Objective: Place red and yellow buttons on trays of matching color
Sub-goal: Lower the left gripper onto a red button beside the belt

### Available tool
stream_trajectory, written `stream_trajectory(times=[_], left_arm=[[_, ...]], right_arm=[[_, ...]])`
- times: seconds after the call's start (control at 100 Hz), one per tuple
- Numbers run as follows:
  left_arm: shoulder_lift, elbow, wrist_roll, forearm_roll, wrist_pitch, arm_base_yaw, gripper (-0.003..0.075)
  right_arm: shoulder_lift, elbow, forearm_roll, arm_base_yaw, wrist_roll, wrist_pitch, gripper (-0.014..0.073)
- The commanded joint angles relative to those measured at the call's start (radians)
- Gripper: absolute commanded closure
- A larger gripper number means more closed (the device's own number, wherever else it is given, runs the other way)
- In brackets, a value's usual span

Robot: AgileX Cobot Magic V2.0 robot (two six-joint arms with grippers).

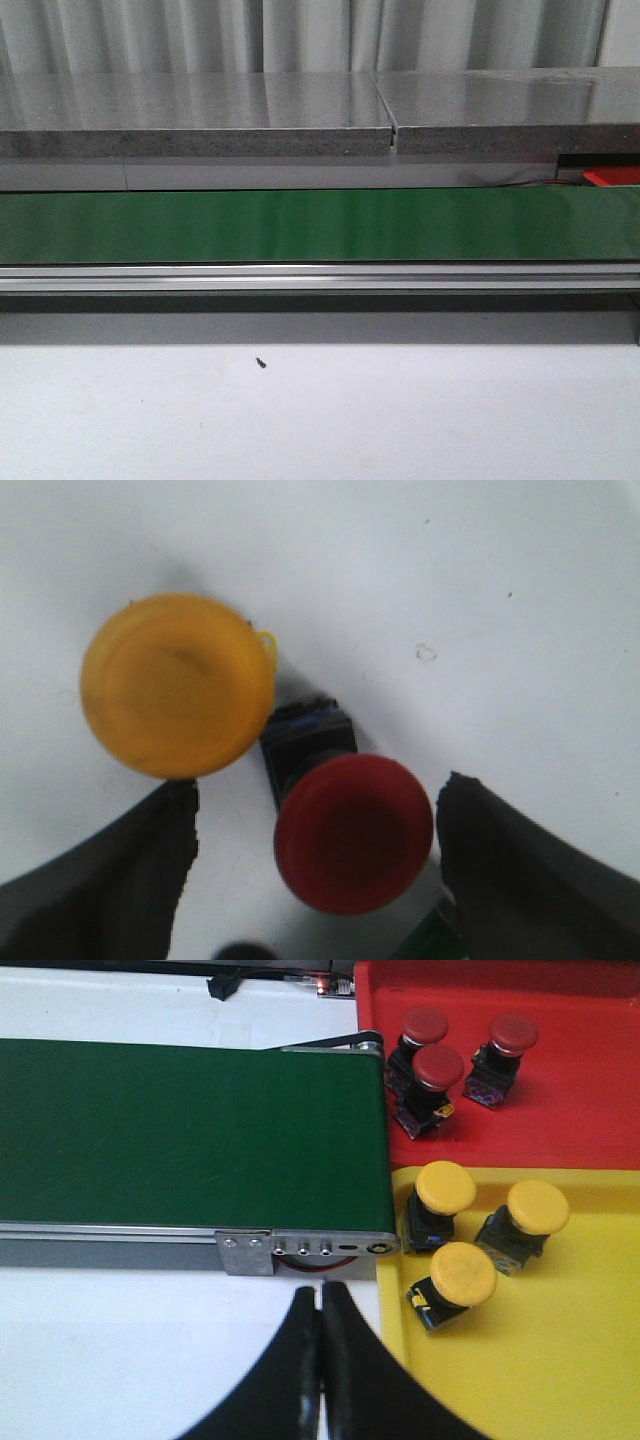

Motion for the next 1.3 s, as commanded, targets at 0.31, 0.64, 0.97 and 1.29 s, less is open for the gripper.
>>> stream_trajectory(times=[0.31,0.64,0.97,1.29], left_arm=[[-0.040,-0.039,-0.011,-0.023,-0.038,0.003,0.0535],[-0.138,-0.071,0.093,0.033,0.025,0.003,0.0629],[-0.301,-0.069,0.092,0.054,0.079,-0.027,0.0629],[-0.438,-0.014,0.092,0.138,0.126,-0.146,0.0638]], right_arm=[[-0.003,-0.026,-0.006,0.000,-0.010,-0.059,0.0661],[-0.003,-0.026,-0.006,0.000,-0.010,-0.059,0.0661],[-0.003,-0.026,-0.006,0.000,-0.010,-0.059,0.0661],[-0.003,-0.026,-0.006,0.000,-0.010,-0.059,0.0661]])
